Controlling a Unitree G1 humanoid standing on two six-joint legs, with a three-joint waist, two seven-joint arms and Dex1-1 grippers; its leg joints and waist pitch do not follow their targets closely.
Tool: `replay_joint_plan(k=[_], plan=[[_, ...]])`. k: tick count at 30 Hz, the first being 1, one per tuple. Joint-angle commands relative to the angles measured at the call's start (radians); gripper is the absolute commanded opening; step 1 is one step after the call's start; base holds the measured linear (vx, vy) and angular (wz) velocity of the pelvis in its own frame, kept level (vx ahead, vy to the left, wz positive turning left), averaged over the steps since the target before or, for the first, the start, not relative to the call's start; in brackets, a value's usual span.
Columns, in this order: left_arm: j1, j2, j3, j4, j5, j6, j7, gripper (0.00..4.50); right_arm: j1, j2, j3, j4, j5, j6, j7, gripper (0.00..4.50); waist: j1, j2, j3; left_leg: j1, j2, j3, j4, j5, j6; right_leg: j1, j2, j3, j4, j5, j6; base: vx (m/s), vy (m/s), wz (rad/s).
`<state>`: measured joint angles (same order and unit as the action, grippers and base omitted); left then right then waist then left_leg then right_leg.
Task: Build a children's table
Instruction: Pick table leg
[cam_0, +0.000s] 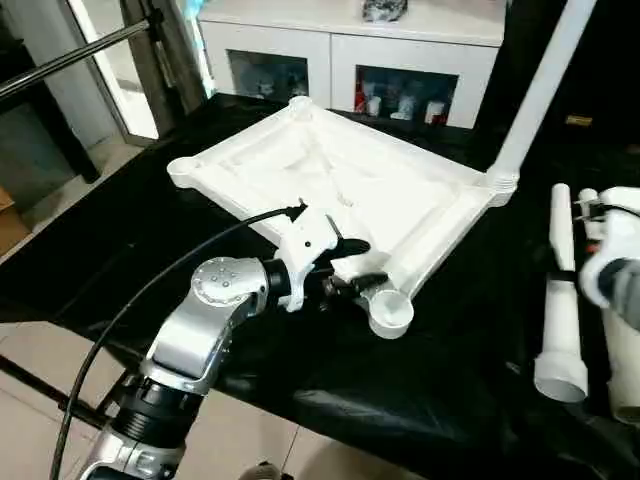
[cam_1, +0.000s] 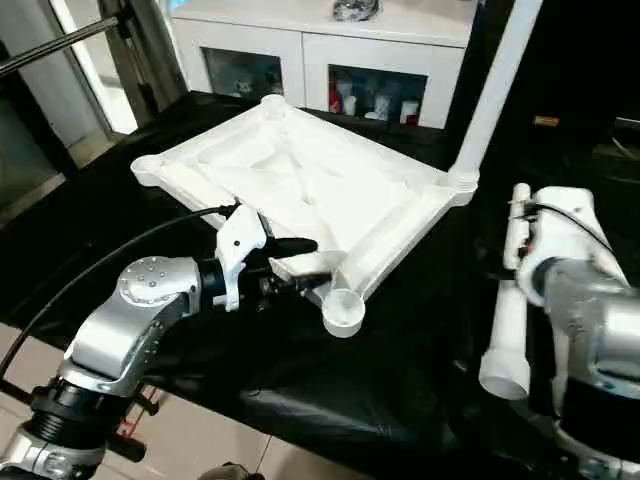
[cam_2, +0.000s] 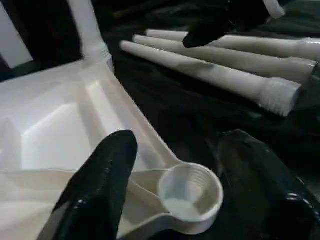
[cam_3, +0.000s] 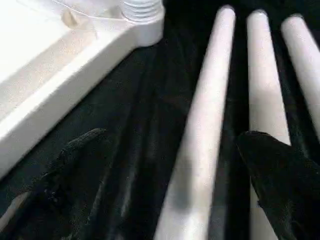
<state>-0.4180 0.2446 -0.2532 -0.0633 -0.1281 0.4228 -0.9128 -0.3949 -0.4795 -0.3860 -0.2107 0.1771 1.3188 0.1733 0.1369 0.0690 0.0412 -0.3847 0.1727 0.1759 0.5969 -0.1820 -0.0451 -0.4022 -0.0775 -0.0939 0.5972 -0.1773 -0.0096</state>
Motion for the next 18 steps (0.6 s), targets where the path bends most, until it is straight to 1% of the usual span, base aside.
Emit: replay_joint_plan(k=[1,2,4,5,6,7,10,11,12,13,14,15,16,18], plan=[[-0.004,0.028,-0.011,-0.032,-0.011,0.023,-0.03,3.41,-0.014,-0.029,-0.009,0.007,-0.007,0.078,0.007,4.5,-0.002,-0.022,-0.063,0.019,0.049,-0.021,-0.065,-0.108,0.021,0.052,-0.074,0.057,-0.073,-0.264,-0.114,0.0,0.0,0.0],[-0.005,0.031,-0.013,-0.037,-0.013,0.03,-0.032,3.41,-0.014,-0.035,-0.011,0.012,-0.006,0.091,0.009,4.5,-0.002,-0.022,-0.061,0.021,0.049,-0.019,-0.065,-0.117,0.016,0.049,-0.074,0.058,-0.076,-0.276,-0.112,0.0,0.0,0.0],[-0.006,0.036,-0.016,-0.044,-0.013,0.038,-0.031,3.44,-0.015,-0.038,-0.021,0.027,0.0,0.115,0.01,4.5,-0.002,-0.023,-0.062,0.022,0.049,-0.019,-0.065,-0.124,0.011,0.05,-0.075,0.058,-0.077,-0.287,-0.111,0.0,0.0,0.0],[-0.006,0.038,-0.018,-0.047,-0.013,0.042,-0.032,3.52,-0.013,-0.041,-0.02,0.034,0.003,0.12,0.013,4.5,-0.002,-0.023,-0.061,0.022,0.048,-0.019,-0.065,-0.125,0.01,0.05,-0.075,0.058,-0.078,-0.292,-0.112,0.0,0.0,0.0],[-0.006,0.043,-0.026,-0.054,-0.013,0.055,-0.034,3.69,-0.008,-0.04,-0.024,0.06,0.014,0.133,0.021,4.5,-0.001,-0.022,-0.062,0.022,0.048,-0.019,-0.064,-0.123,0.009,0.051,-0.076,0.057,-0.078,-0.294,-0.111,0.0,0.0,0.0],[-0.005,0.043,-0.029,-0.056,-0.013,0.058,-0.035,3.8,-0.006,-0.039,-0.023,0.067,0.016,0.133,0.023,4.5,-0.001,-0.023,-0.062,0.021,0.048,-0.019,-0.064,-0.122,0.01,0.051,-0.075,0.057,-0.078,-0.294,-0.111,0.0,0.0,0.0],[-0.006,0.047,-0.043,-0.061,-0.011,0.067,-0.039,3.91,-0.002,-0.029,-0.021,0.102,0.023,0.128,0.026,4.5,0.0,-0.024,-0.064,0.02,0.049,-0.019,-0.063,-0.11,0.01,0.051,-0.075,0.057,-0.076,-0.285,-0.11,0.0,0.0,0.0],[-0.007,0.048,-0.047,-0.06,-0.011,0.07,-0.042,4.22,-0.002,-0.026,-0.017,0.112,0.025,0.128,0.029,4.5,0.0,-0.024,-0.064,0.019,0.048,-0.019,-0.062,-0.109,0.01,0.051,-0.075,0.057,-0.076,-0.28,-0.112,0.0,0.0,0.0],[-0.007,0.049,-0.049,-0.061,-0.011,0.071,-0.042,4.22,-0.002,-0.025,-0.015,0.116,0.025,0.128,0.029,4.5,0.0,-0.024,-0.064,0.019,0.048,-0.019,-0.062,-0.107,0.01,0.052,-0.075,0.056,-0.075,-0.276,-0.113,0.0,0.0,0.0],[-0.008,0.055,-0.057,-0.062,-0.011,0.075,-0.042,4.26,-0.001,-0.023,-0.002,0.131,0.025,0.132,0.032,4.5,0.0,-0.027,-0.065,0.019,0.048,-0.019,-0.061,-0.105,0.012,0.052,-0.075,0.057,-0.074,-0.272,-0.114,0.0,0.0,0.0],[-0.008,0.057,-0.061,-0.064,-0.012,0.078,-0.042,4.26,0.001,-0.022,0.006,0.14,0.025,0.134,0.036,4.5,0.0,-0.026,-0.064,0.018,0.048,-0.019,-0.062,-0.105,0.012,0.052,-0.075,0.056,-0.073,-0.273,-0.115,0.0,0.0,0.0],[-0.007,0.058,-0.062,-0.065,-0.012,0.079,-0.043,4.44,0.001,-0.021,0.01,0.144,0.026,0.134,0.038,4.5,0.0,-0.026,-0.065,0.018,0.047,-0.019,-0.061,-0.104,0.013,0.053,-0.075,0.056,-0.073,-0.274,-0.115,0.0,0.0,0.0],[-0.007,0.061,-0.065,-0.069,-0.013,0.083,-0.043,4.44,0.001,-0.021,0.02,0.156,0.027,0.137,0.042,4.5,0.0,-0.026,-0.065,0.018,0.047,-0.019,-0.061,-0.1,0.013,0.053,-0.075,0.056,-0.073,-0.272,-0.118,0.0,0.0,0.0],[-0.006,0.064,-0.067,-0.078,-0.017,0.092,-0.045,4.44,-0.004,-0.005,0.014,0.178,0.04,0.14,0.05,4.5,0.0,-0.026,-0.065,0.018,0.048,-0.019,-0.061,-0.103,0.013,0.052,-0.075,0.056,-0.073,-0.275,-0.12,0.0,0.0,0.0]])
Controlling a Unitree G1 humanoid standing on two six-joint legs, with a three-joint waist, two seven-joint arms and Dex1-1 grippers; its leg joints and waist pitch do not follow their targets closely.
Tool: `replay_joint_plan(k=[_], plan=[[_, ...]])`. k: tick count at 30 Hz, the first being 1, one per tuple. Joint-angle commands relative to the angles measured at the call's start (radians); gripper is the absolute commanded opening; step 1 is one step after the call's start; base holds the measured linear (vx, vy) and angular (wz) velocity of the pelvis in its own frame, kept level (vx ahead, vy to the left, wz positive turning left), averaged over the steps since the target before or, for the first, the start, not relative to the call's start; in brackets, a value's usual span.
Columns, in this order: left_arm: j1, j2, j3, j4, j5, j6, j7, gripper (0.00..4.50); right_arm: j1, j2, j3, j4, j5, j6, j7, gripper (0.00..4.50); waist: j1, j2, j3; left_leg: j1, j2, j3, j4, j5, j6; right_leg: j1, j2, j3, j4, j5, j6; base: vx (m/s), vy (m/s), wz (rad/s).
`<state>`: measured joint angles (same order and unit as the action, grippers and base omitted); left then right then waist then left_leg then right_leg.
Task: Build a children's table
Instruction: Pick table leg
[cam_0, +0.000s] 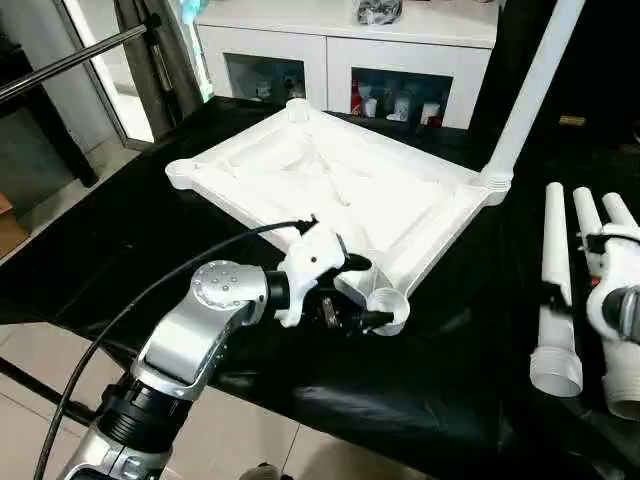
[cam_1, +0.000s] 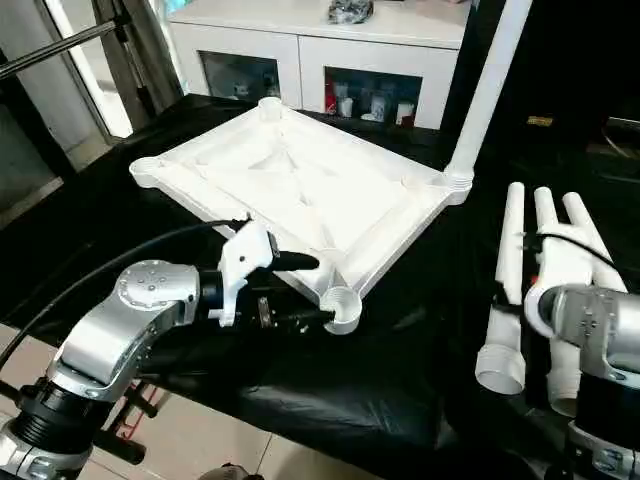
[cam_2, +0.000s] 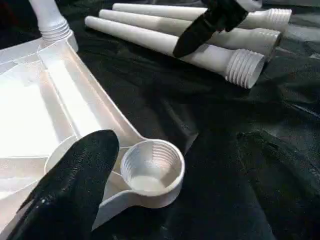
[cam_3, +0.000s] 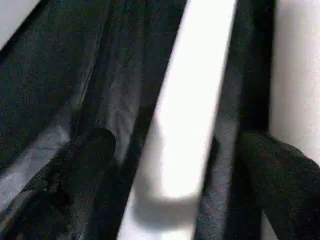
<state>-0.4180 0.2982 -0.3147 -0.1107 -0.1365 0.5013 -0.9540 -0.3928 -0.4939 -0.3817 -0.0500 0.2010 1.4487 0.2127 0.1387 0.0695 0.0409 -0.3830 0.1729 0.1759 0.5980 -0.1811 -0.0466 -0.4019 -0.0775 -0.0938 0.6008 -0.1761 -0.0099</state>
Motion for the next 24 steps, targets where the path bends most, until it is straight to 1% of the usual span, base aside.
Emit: replay_joint_plan(k=[1,2,3,5,7,8,9,10,11,12,18,19,21,23,24], plan=[[-0.006,0.011,-0.005,-0.03,-0.008,0.014,-0.003,4.44,-0.006,0.009,0.01,0.017,0.016,0.01,0.011,4.5,-0.001,-0.027,-0.066,0.018,0.049,-0.019,-0.062,-0.105,0.014,0.052,-0.076,0.056,-0.075,-0.274,-0.122,0.0,0.0,0.0],[-0.007,0.013,-0.007,-0.033,-0.01,0.018,-0.005,4.44,-0.008,0.016,0.007,0.027,0.023,0.01,0.016,4.5,-0.001,-0.028,-0.065,0.016,0.048,-0.018,-0.062,-0.106,0.015,0.052,-0.075,0.056,-0.076,-0.278,-0.122,0.0,0.0,0.0],[-0.007,0.014,-0.007,-0.034,-0.011,0.019,-0.005,4.44,-0.009,0.019,0.006,0.03,0.025,0.01,0.018,4.5,-0.001,-0.027,-0.065,0.018,0.049,-0.018,-0.062,-0.105,0.014,0.051,-0.076,0.056,-0.075,-0.276,-0.123,0.0,0.0,0.0],[-0.009,0.02,-0.011,-0.042,-0.02,0.031,-0.014,4.44,-0.007,0.036,0.018,0.044,0.045,0.014,0.037,4.5,0.0,-0.027,-0.065,0.016,0.049,-0.018,-0.062,-0.102,0.015,0.052,-0.076,0.056,-0.074,-0.271,-0.124,0.0,0.0,0.0],[-0.01,0.024,-0.014,-0.048,-0.027,0.041,-0.021,4.5,-0.005,0.045,0.025,0.052,0.048,0.015,0.038,4.22,-0.001,-0.027,-0.065,0.016,0.048,-0.018,-0.061,-0.104,0.016,0.052,-0.076,0.056,-0.075,-0.277,-0.123,0.0,0.0,0.0],[-0.01,0.03,-0.02,-0.056,-0.033,0.053,-0.029,4.5,-0.002,0.048,0.038,0.06,0.049,0.015,0.042,4.22,0.0,-0.029,-0.065,0.017,0.049,-0.018,-0.062,-0.102,0.015,0.051,-0.076,0.056,-0.075,-0.28,-0.124,0.0,0.0,0.0],[-0.009,0.036,-0.024,-0.065,-0.04,0.065,-0.037,4.5,0.0,0.051,0.046,0.069,0.048,0.015,0.041,4.11,0.0,-0.027,-0.065,0.017,0.05,-0.018,-0.062,-0.101,0.012,0.05,-0.077,0.056,-0.074,-0.282,-0.124,0.0,0.0,0.0],[-0.008,0.042,-0.028,-0.075,-0.048,0.079,-0.044,4.5,0.003,0.052,0.055,0.077,0.047,0.014,0.044,4.01,0.0,-0.027,-0.065,0.018,0.05,-0.018,-0.062,-0.101,0.01,0.05,-0.075,0.056,-0.074,-0.28,-0.123,0.0,0.0,0.0],[-0.006,0.048,-0.03,-0.084,-0.054,0.092,-0.051,4.5,0.005,0.054,0.058,0.084,0.044,0.01,0.044,4.01,-0.001,-0.032,-0.064,0.018,0.049,-0.018,-0.063,-0.103,0.008,0.051,-0.076,0.056,-0.073,-0.283,-0.124,0.0,0.0,0.0],[-0.006,0.051,-0.031,-0.089,-0.058,0.1,-0.054,4.5,0.005,0.055,0.058,0.09,0.04,0.007,0.044,3.82,-0.001,-0.03,-0.063,0.018,0.049,-0.018,-0.063,-0.108,0.006,0.05,-0.077,0.057,-0.075,-0.292,-0.124,0.0,0.0,0.0],[-0.002,0.071,-0.037,-0.1,-0.07,0.122,-0.061,4.5,0.019,0.043,0.082,0.115,0.04,-0.006,0.052,3.36,-0.002,-0.03,-0.062,0.02,0.048,-0.018,-0.065,-0.134,-0.004,0.049,-0.076,0.056,-0.081,-0.332,-0.103,0.0,0.0,0.0],[-0.002,0.071,-0.037,-0.1,-0.07,0.122,-0.061,4.5,0.019,0.043,0.082,0.116,0.04,-0.006,0.052,3.36,-0.003,-0.03,-0.061,0.02,0.047,-0.018,-0.065,-0.138,-0.005,0.049,-0.076,0.056,-0.082,-0.337,-0.101,0.0,0.0,0.0],[-0.004,0.074,-0.037,-0.099,-0.069,0.123,-0.059,4.5,0.021,0.042,0.086,0.118,0.038,-0.01,0.05,3.09,-0.003,-0.029,-0.06,0.022,0.048,-0.019,-0.066,-0.149,-0.009,0.049,-0.076,0.055,-0.084,-0.352,-0.096,0.0,0.0,0.0],[-0.012,0.075,-0.037,-0.096,-0.067,0.123,-0.054,4.5,0.019,0.049,0.072,0.119,0.029,-0.017,0.033,2.93,-0.004,-0.029,-0.061,0.022,0.047,-0.019,-0.067,-0.153,-0.012,0.05,-0.075,0.055,-0.084,-0.357,-0.09,0.0,0.0,0.0],[-0.015,0.074,-0.037,-0.094,-0.066,0.122,-0.051,4.5,0.017,0.05,0.066,0.119,0.027,-0.02,0.029,2.93,-0.003,-0.028,-0.061,0.023,0.047,-0.019,-0.067,-0.153,-0.012,0.049,-0.075,0.055,-0.085,-0.357,-0.09,0.0,0.0,0.0]])
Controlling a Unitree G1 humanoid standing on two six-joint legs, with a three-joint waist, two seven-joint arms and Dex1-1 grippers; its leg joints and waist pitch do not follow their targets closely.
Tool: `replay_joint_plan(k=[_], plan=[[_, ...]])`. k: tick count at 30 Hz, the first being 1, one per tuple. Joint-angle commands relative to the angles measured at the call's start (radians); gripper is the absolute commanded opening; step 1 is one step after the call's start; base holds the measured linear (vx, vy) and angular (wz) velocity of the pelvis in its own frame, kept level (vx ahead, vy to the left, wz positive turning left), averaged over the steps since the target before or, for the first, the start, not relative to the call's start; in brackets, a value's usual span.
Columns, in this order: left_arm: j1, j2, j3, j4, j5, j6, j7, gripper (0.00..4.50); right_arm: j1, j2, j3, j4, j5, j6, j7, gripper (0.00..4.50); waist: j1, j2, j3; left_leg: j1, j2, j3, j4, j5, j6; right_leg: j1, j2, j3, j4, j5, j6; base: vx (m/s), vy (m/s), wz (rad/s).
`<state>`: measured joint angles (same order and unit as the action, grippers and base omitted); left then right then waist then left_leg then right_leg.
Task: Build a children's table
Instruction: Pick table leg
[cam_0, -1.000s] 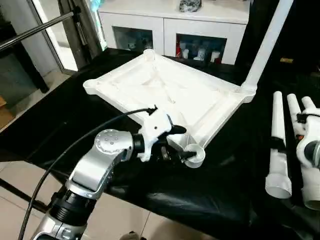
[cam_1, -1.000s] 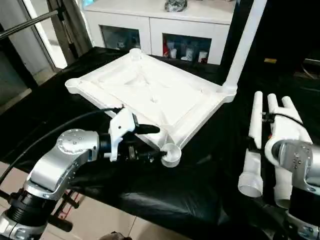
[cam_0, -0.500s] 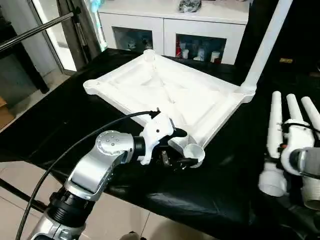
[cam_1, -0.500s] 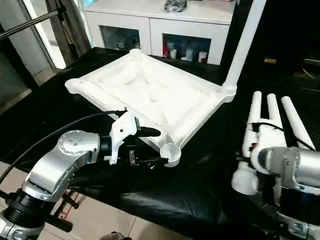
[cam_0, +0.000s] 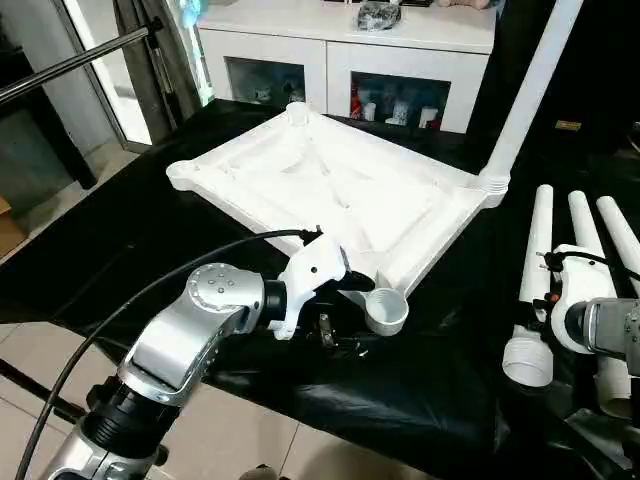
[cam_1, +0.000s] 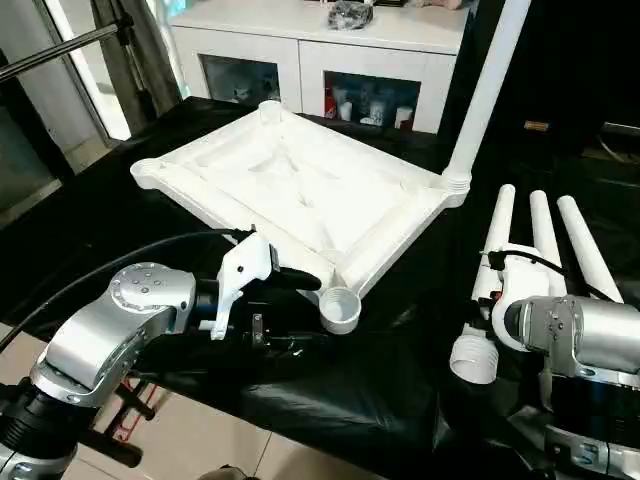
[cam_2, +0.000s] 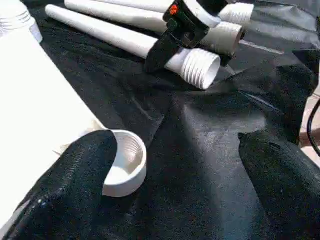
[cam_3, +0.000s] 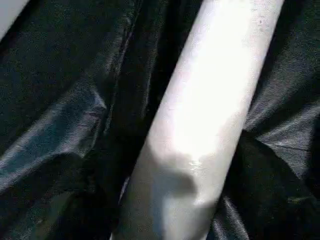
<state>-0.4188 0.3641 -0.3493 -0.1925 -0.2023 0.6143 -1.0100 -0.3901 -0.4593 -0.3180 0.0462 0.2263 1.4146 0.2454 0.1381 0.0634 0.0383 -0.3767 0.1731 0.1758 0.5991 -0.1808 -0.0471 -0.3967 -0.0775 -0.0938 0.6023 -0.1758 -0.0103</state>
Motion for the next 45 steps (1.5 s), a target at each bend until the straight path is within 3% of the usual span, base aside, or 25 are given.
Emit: replay_joint_plan(k=[1,10,17,19,21,22,24,25,28,29,30,31,32,34,37,38,39,40,41,43,45], plan=[[-0.016,0.009,-0.003,-0.01,0.002,0.007,0.007,4.5,0.014,0.015,-0.002,0.023,0.0,0.012,-0.005,2.73,-0.003,-0.023,-0.058,0.016,0.046,-0.019,-0.068,-0.154,-0.013,0.045,-0.075,0.055,-0.087,-0.358,-0.089,0.0,0.0,0.0],[-0.027,0.016,-0.007,-0.002,0.005,-0.005,0.019,4.5,0.012,0.006,-0.046,-0.003,0.0,0.012,-0.021,2.06,-0.002,-0.02,-0.06,0.016,0.046,-0.02,-0.067,-0.145,-0.012,0.045,-0.073,0.055,-0.084,-0.336,-0.091,0.0,0.0,0.0],[-0.035,0.024,-0.005,0.003,0.011,-0.026,0.025,4.5,0.014,0.018,-0.105,-0.044,-0.007,0.025,-0.048,1.9,-0.002,-0.02,-0.06,0.016,0.045,-0.019,-0.067,-0.145,-0.01,0.045,-0.073,0.054,-0.084,-0.336,-0.094,0.0,0.0,0.0],[-0.035,0.024,-0.001,0.002,0.01,-0.032,0.028,4.5,0.009,0.026,-0.134,-0.058,-0.011,0.024,-0.062,1.89,-0.003,-0.019,-0.06,0.017,0.045,-0.019,-0.067,-0.146,-0.012,0.044,-0.072,0.054,-0.085,-0.34,-0.092,0.0,0.0,0.0],[-0.036,0.021,0.01,0.007,0.009,-0.045,0.037,4.5,-0.013,0.049,-0.199,-0.086,-0.01,-0.002,-0.092,1.88,-0.002,-0.015,-0.06,0.018,0.044,-0.019,-0.068,-0.154,-0.015,0.043,-0.073,0.054,-0.087,-0.352,-0.084,0.0,0.0,0.0],[-0.036,0.021,0.01,0.007,0.009,-0.045,0.037,4.5,-0.013,0.049,-0.199,-0.086,-0.01,-0.002,-0.092,1.88,-0.003,-0.016,-0.06,0.018,0.044,-0.02,-0.068,-0.155,-0.018,0.043,-0.073,0.053,-0.086,-0.355,-0.083,0.0,0.0,0.0],[-0.041,0.017,0.02,0.013,0.002,-0.05,0.042,4.5,-0.048,0.08,-0.269,-0.106,0.007,-0.036,-0.111,1.88,-0.003,-0.016,-0.061,0.018,0.044,-0.02,-0.069,-0.155,-0.018,0.044,-0.073,0.052,-0.085,-0.357,-0.081,0.0,0.0,0.0],[-0.046,0.008,0.028,0.021,-0.003,-0.053,0.05,4.5,-0.062,0.094,-0.3,-0.111,0.022,-0.089,-0.119,1.88,-0.003,-0.009,-0.06,0.018,0.043,-0.02,-0.068,-0.153,-0.019,0.042,-0.072,0.053,-0.085,-0.355,-0.079,0.0,0.0,0.0],[-0.058,-0.012,0.042,0.039,-0.009,-0.06,0.071,4.5,-0.089,0.112,-0.351,-0.111,0.028,-0.159,-0.153,1.88,-0.005,-0.012,-0.061,0.02,0.041,-0.018,-0.067,-0.151,-0.015,0.04,-0.072,0.052,-0.089,-0.368,-0.073,0.0,0.0,0.0],[-0.069,-0.037,0.064,0.053,-0.016,-0.063,0.1,4.5,-0.111,0.141,-0.407,-0.113,0.058,-0.303,-0.18,1.88,-0.006,-0.012,-0.06,0.02,0.041,-0.017,-0.067,-0.149,-0.013,0.04,-0.072,0.052,-0.089,-0.366,-0.075,0.0,0.0,0.0],[-0.071,-0.041,0.068,0.055,-0.017,-0.062,0.104,4.5,-0.114,0.146,-0.416,-0.114,0.065,-0.327,-0.183,1.88,-0.005,-0.011,-0.062,0.02,0.04,-0.015,-0.065,-0.154,-0.011,0.037,-0.076,0.051,-0.09,-0.372,-0.077,0.0,0.0,0.0],[-0.085,-0.072,0.098,0.074,-0.027,-0.071,0.144,4.5,-0.137,0.168,-0.463,-0.124,0.1,-0.459,-0.185,1.87,-0.004,-0.014,-0.062,0.018,0.04,-0.016,-0.066,-0.146,-0.005,0.041,-0.075,0.05,-0.09,-0.363,-0.075,0.0,0.0,0.0],[-0.098,-0.095,0.122,0.088,-0.036,-0.074,0.173,4.5,-0.157,0.183,-0.495,-0.134,0.135,-0.539,-0.171,1.87,-0.006,-0.012,-0.063,0.017,0.039,-0.014,-0.064,-0.148,0.0,0.039,-0.074,0.05,-0.088,-0.357,-0.078,0.0,0.0,0.0],[-0.116,-0.131,0.156,0.109,-0.052,-0.086,0.215,4.5,-0.182,0.2,-0.532,-0.157,0.185,-0.596,-0.129,1.87,-0.003,-0.016,-0.067,0.015,0.04,-0.015,-0.063,-0.123,0.015,0.043,-0.071,0.048,-0.084,-0.323,-0.081,0.0,0.0,0.0],[-0.144,-0.176,0.201,0.134,-0.074,-0.092,0.266,4.5,-0.198,0.218,-0.539,-0.201,0.24,-0.601,-0.055,1.87,-0.003,-0.013,-0.07,0.006,0.041,-0.015,-0.058,-0.061,0.053,0.047,-0.066,0.048,-0.069,-0.217,-0.107,0.0,0.0,0.0],[-0.165,-0.209,0.234,0.151,-0.096,-0.087,0.3,4.5,-0.195,0.228,-0.519,-0.248,0.287,-0.59,0.015,1.87,-0.001,-0.021,-0.071,0.004,0.039,-0.013,-0.055,-0.057,0.069,0.049,-0.067,0.047,-0.07,-0.202,-0.116,0.0,0.0,0.0],[-0.197,-0.256,0.282,0.167,-0.14,-0.066,0.335,4.5,-0.169,0.242,-0.465,-0.33,0.381,-0.564,0.124,1.87,-0.001,-0.021,-0.073,-0.001,0.037,-0.012,-0.053,-0.056,0.089,0.056,-0.069,0.046,-0.066,-0.187,-0.133,0.0,0.0,0.0],[-0.209,-0.274,0.3,0.172,-0.16,-0.057,0.346,4.5,-0.153,0.247,-0.438,-0.366,0.425,-0.552,0.169,1.87,0.006,-0.02,-0.072,-0.002,0.039,-0.013,-0.051,-0.06,0.109,0.055,-0.073,0.044,-0.071,-0.194,-0.134,0.0,0.0,0.0],[-0.212,-0.279,0.304,0.172,-0.167,-0.054,0.347,4.5,-0.145,0.246,-0.427,-0.376,0.437,-0.549,0.181,1.87,0.004,-0.022,-0.072,-0.004,0.04,-0.016,-0.052,-0.057,0.116,0.056,-0.072,0.044,-0.069,-0.194,-0.135,0.0,0.0,0.0],[-0.229,-0.305,0.327,0.173,-0.209,-0.034,0.351,4.5,-0.091,0.241,-0.356,-0.441,0.513,-0.533,0.259,1.87,0.006,-0.023,-0.07,-0.003,0.042,-0.015,-0.052,-0.047,0.124,0.051,-0.071,0.045,-0.072,-0.215,-0.13,0.0,0.0,0.0],[-0.259,-0.343,0.356,0.175,-0.278,-0.007,0.353,4.5,-0.024,0.228,-0.275,-0.496,0.583,-0.502,0.348,1.87,0.009,-0.032,-0.069,-0.002,0.041,-0.012,-0.051,-0.053,0.123,0.05,-0.069,0.044,-0.076,-0.239,-0.124,0.0,0.0,0.0]])
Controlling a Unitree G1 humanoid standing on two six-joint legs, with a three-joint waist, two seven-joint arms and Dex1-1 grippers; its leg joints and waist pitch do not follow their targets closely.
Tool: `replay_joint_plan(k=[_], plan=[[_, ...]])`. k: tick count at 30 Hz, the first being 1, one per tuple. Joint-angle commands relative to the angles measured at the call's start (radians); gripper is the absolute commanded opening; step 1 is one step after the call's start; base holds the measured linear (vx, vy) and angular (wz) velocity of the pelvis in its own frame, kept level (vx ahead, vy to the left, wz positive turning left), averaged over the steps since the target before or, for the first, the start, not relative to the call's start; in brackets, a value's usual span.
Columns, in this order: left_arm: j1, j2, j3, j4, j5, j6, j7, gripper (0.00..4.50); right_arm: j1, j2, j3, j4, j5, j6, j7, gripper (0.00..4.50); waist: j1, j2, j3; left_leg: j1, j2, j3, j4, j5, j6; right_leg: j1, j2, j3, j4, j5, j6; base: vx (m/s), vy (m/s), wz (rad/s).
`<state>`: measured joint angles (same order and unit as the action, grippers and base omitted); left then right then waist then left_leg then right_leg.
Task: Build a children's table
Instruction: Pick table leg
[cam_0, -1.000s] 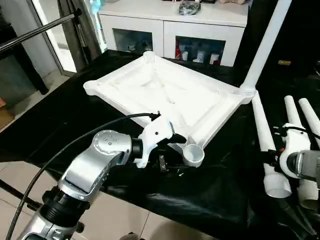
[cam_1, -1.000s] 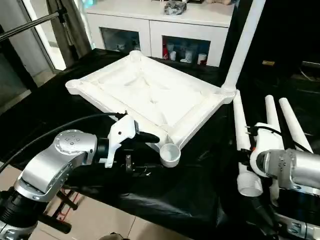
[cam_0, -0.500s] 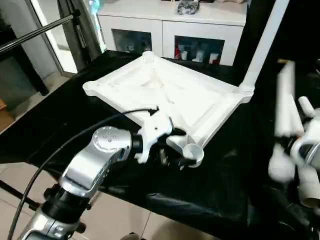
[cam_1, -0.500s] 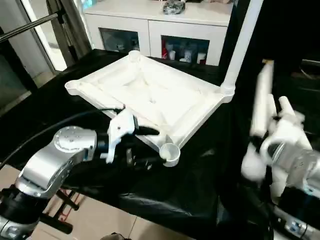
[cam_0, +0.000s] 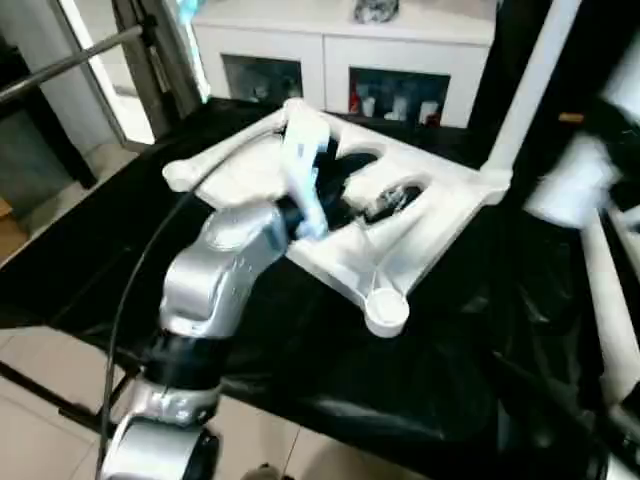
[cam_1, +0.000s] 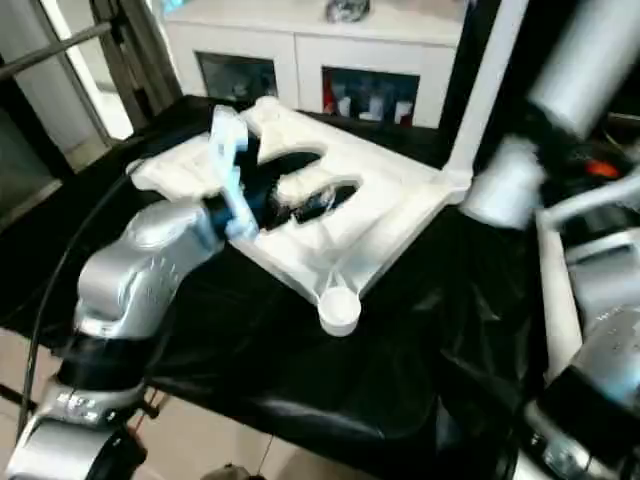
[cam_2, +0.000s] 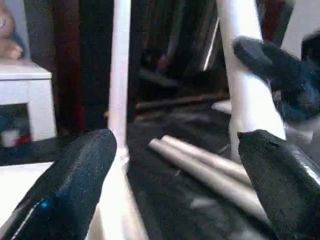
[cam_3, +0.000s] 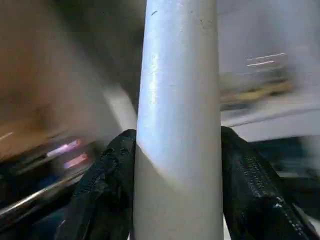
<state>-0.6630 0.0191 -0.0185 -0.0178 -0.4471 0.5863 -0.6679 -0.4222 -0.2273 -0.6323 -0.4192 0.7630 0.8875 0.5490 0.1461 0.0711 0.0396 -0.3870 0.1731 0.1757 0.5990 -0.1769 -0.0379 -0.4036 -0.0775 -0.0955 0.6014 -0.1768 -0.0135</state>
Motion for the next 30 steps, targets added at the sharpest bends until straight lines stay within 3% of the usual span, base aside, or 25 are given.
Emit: replay_joint_plan(k=[1,4,6,7,9,13,17,18,21,26,30], plan=[[-0.038,-0.024,0.047,0.008,-0.077,0.045,0.021,4.5,0.04,-0.01,0.074,-0.039,0.068,0.048,0.08,1.87,0.007,-0.034,-0.072,0.008,0.045,-0.014,-0.051,-0.055,0.106,0.056,-0.071,0.046,-0.075,-0.251,-0.122,0.0,0.0,0.0],[-0.099,-0.07,0.097,0.065,-0.128,0.092,0.063,4.5,0.067,-0.002,0.141,-0.039,0.059,0.068,0.117,1.87,0.014,-0.041,-0.068,0.014,0.047,-0.013,-0.053,-0.09,0.075,0.048,-0.072,0.046,-0.082,-0.297,-0.12,0.0,0.0,0.0],[-0.125,-0.088,0.115,0.095,-0.147,0.108,0.078,4.5,0.082,0.001,0.18,-0.043,0.055,0.075,0.13,1.87,0.015,-0.043,-0.065,0.013,0.047,-0.015,-0.056,-0.106,0.065,0.05,-0.075,0.047,-0.086,-0.316,-0.113,0.0,0.0,0.0],[-0.125,-0.088,0.115,0.095,-0.147,0.108,0.078,4.5,0.082,0.001,0.18,-0.043,0.055,0.075,0.13,1.87,0.018,-0.043,-0.064,0.013,0.048,-0.017,-0.059,-0.117,0.052,0.049,-0.078,0.048,-0.089,-0.34,-0.094,0.0,0.0,0.0],[-0.151,-0.11,0.142,0.123,-0.19,0.123,0.099,4.5,0.099,-0.003,0.237,-0.043,0.052,0.063,0.128,1.86,0.022,-0.046,-0.062,0.011,0.045,-0.017,-0.06,-0.121,0.042,0.051,-0.079,0.048,-0.092,-0.36,-0.079,0.0,0.0,0.0],[-0.156,-0.118,0.15,0.119,-0.24,0.174,0.095,4.5,0.125,-0.023,0.3,-0.033,0.037,0.036,0.133,1.86,0.024,-0.049,-0.063,0.01,0.047,-0.02,-0.062,-0.122,0.032,0.052,-0.08,0.048,-0.091,-0.355,-0.064,0.0,0.0,0.0],[-0.138,-0.113,0.116,0.11,-0.21,0.213,0.117,4.5,0.13,-0.033,0.329,-0.026,0.013,0.024,0.136,1.86,0.024,-0.051,-0.066,0.008,0.049,-0.021,-0.061,-0.103,0.039,0.053,-0.08,0.051,-0.085,-0.303,-0.07,0.0,0.0,0.0],[-0.136,-0.114,0.115,0.111,-0.212,0.216,0.123,4.21,0.13,-0.036,0.334,-0.025,0.009,0.02,0.138,1.86,0.025,-0.051,-0.066,0.008,0.049,-0.021,-0.06,-0.101,0.039,0.053,-0.08,0.051,-0.083,-0.295,-0.073,0.0,0.0,0.0],[-0.134,-0.116,0.107,0.125,-0.197,0.245,0.183,4.08,0.127,-0.045,0.368,-0.014,-0.028,-0.015,0.116,1.86,0.026,-0.054,-0.066,0.006,0.05,-0.021,-0.059,-0.087,0.037,0.054,-0.08,0.052,-0.077,-0.257,-0.086,0.0,0.0,0.0],[-0.141,-0.139,0.127,0.163,-0.146,0.237,0.306,3.65,0.108,-0.02,0.407,0.026,-0.111,-0.091,0.041,1.86,0.022,-0.053,-0.062,0.008,0.047,-0.02,-0.061,-0.112,0.028,0.054,-0.08,0.05,-0.088,-0.319,-0.068,0.0,0.0,0.0],[-0.148,-0.152,0.151,0.176,-0.132,0.21,0.377,3.27,0.097,-0.012,0.456,0.061,-0.196,-0.153,-0.006,1.86,0.019,-0.055,-0.063,0.006,0.048,-0.022,-0.062,-0.111,0.023,0.055,-0.08,0.051,-0.085,-0.298,-0.06,0.0,0.0,0.0]])
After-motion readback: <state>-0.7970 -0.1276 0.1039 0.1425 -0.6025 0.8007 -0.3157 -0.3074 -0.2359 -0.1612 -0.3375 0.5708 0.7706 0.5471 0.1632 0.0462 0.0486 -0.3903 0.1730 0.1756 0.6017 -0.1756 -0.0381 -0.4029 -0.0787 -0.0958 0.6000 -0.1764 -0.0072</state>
